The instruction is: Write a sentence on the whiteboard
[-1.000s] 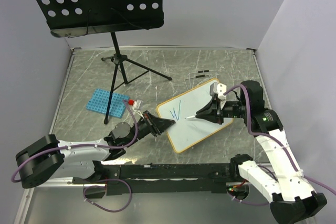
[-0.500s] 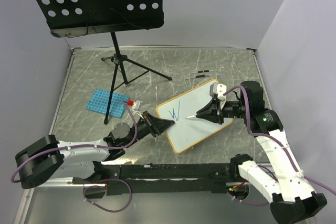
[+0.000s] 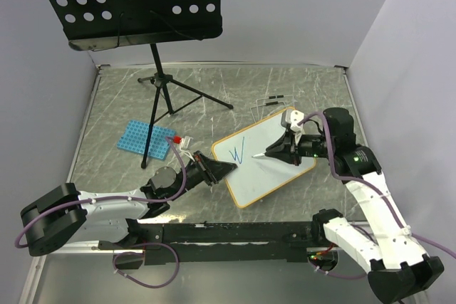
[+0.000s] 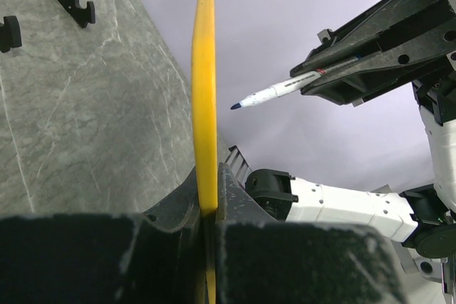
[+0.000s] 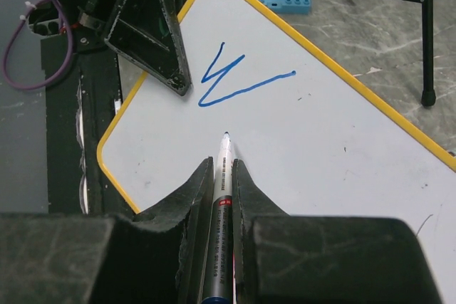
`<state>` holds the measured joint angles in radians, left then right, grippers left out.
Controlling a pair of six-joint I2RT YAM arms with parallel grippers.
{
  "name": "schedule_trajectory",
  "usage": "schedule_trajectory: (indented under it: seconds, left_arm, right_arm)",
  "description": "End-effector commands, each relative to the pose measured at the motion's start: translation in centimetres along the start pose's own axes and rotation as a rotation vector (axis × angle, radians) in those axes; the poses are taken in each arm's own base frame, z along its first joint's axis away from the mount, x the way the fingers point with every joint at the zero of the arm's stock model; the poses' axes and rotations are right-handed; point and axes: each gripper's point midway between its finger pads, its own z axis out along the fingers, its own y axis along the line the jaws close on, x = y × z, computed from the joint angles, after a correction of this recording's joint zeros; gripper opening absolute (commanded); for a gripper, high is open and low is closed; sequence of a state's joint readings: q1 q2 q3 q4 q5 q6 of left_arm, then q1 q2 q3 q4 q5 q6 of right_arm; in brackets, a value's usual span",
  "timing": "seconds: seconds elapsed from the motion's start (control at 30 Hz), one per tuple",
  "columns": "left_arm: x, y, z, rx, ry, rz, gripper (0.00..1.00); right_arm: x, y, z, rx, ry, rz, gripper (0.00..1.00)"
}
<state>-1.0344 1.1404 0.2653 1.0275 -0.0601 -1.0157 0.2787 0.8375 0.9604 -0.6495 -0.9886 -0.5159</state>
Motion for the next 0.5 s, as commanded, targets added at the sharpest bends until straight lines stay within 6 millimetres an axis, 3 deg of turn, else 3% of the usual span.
schedule_trajectory:
  seconds: [0.0,0.27,0.47]
  left_arm:
    - [-4.3,-5.7,-0.1,0.187,-0.153,-0.061,0.01]
    - [-4.7,-5.9,0.1,0.188,-0.166,-0.086,0.01]
    - [-4.6,-5.7,0.3,0.181,-0.163,-0.088,0.01]
  right_arm:
    - [-1.7,-1.0,0.3,0.03,-0.017,-0.048,0.0]
    - [-2.1,-1.0,0.8,0.037,-0.017,-0.06,0.0]
    - [-4.0,-0.8,0.5,0.021,-0.047,-0.07,0.0]
